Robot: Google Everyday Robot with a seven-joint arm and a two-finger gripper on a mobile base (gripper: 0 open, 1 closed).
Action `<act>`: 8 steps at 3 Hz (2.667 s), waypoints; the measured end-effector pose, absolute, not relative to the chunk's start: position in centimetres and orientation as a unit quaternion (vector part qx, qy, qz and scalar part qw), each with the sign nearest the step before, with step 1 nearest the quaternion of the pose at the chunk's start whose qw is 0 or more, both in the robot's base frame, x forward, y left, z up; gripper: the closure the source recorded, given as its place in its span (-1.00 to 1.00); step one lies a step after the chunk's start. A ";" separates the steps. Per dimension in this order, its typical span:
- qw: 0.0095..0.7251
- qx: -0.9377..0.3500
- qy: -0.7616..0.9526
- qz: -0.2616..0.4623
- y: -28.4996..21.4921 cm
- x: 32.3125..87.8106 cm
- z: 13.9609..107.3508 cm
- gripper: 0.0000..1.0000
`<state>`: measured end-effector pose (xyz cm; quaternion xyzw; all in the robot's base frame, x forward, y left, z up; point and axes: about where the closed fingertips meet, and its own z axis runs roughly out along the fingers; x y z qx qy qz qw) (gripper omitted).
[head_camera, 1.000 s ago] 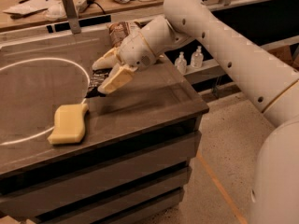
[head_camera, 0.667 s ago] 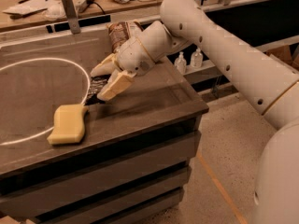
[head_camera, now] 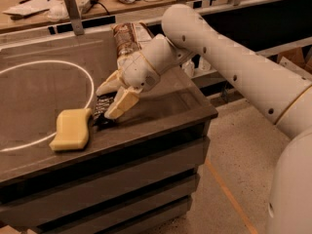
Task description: Move rxbar chocolate near sponge
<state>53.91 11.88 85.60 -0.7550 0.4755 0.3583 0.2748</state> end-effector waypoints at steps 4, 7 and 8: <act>0.286 -0.731 0.509 0.354 10.2 53.7 84.3 -1.00; 0.435 -0.553 0.655 0.276 -0.4 60.1 86.3 -1.00; 0.461 -0.532 0.662 0.258 -0.5 61.9 86.8 -1.00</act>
Offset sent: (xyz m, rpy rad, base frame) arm -0.0072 -0.0185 -0.0169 -0.0252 0.0239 -0.0257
